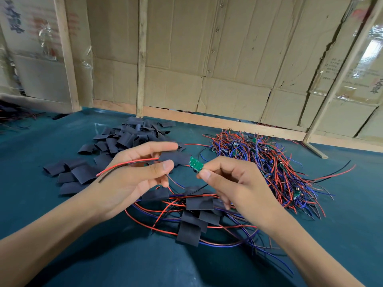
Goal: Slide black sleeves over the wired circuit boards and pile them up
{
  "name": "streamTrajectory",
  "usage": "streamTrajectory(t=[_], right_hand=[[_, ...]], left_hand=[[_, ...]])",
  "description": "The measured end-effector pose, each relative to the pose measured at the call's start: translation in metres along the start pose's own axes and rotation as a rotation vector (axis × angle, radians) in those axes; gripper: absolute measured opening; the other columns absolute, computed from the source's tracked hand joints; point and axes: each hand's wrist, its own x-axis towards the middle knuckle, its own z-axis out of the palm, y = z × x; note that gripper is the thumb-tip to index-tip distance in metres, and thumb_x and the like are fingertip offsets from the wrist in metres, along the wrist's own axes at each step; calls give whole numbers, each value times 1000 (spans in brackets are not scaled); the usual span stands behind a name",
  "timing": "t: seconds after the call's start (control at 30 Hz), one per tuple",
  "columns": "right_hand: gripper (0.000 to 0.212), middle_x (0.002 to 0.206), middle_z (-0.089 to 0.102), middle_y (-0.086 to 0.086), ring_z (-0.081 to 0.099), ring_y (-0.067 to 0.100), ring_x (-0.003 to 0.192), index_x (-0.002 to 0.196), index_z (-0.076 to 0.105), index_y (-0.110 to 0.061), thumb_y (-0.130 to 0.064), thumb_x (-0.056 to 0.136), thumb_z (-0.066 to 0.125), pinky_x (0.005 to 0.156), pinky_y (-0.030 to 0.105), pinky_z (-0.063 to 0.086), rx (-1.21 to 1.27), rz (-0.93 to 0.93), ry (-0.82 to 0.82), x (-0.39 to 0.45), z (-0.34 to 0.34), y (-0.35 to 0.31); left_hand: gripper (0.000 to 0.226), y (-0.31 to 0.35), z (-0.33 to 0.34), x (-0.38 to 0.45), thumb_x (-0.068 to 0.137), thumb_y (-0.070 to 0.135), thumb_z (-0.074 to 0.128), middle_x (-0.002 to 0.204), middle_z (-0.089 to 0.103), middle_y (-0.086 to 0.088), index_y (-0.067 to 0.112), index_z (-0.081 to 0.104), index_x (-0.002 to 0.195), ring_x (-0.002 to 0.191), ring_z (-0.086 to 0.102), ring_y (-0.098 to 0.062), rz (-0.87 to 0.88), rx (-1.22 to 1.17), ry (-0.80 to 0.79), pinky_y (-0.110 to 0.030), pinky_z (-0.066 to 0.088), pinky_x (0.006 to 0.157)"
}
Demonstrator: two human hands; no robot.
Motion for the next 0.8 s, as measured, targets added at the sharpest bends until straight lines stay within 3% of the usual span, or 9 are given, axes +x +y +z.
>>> streamTrajectory(t=[0.13,0.23,0.33,0.43,0.6,0.8], right_hand=[[21,50,42,-12,32,4,45,81,71,-7,-25,88,63,46,22,30,63,41,-21,-1,2,-4],[20,47,32,-2,24,14,42,74,71,-14,-27,86,63,41,25,26,187,135,-41,0,3,-6],[18,50,24,5,19,16,44,69,71,-18,-23,84,62,38,20,28,306,177,-58,2,4,-9],[18,52,23,2,20,15,43,68,71,-17,-22,84,63,38,20,28,368,204,-48,3,2,-8],[17,54,22,0,19,15,42,69,70,-15,-31,76,70,41,20,25,443,244,-48,3,1,-6],[15,54,22,-1,18,15,42,68,70,-15,-24,80,67,39,19,24,439,254,-54,3,3,-8]], left_hand=[[43,-1,2,0,81,10,69,77,57,-5,5,67,124,79,56,-17,-36,-67,-9,-27,51,64],[42,-2,2,0,84,13,67,94,70,0,-6,63,121,92,68,-20,-79,-111,-7,-28,56,73],[35,-4,7,-1,82,17,67,105,73,-13,2,72,113,101,71,-29,-136,-199,9,-31,58,79],[33,-5,10,-1,81,19,70,105,71,-22,0,74,108,104,70,-33,-164,-228,50,-32,59,78],[19,-2,14,-2,75,18,74,108,70,-17,6,78,89,90,72,-31,-113,-167,91,-35,59,78],[43,-1,13,-1,71,17,77,106,62,-24,-13,67,101,86,71,-34,-105,-187,150,-36,60,76]])
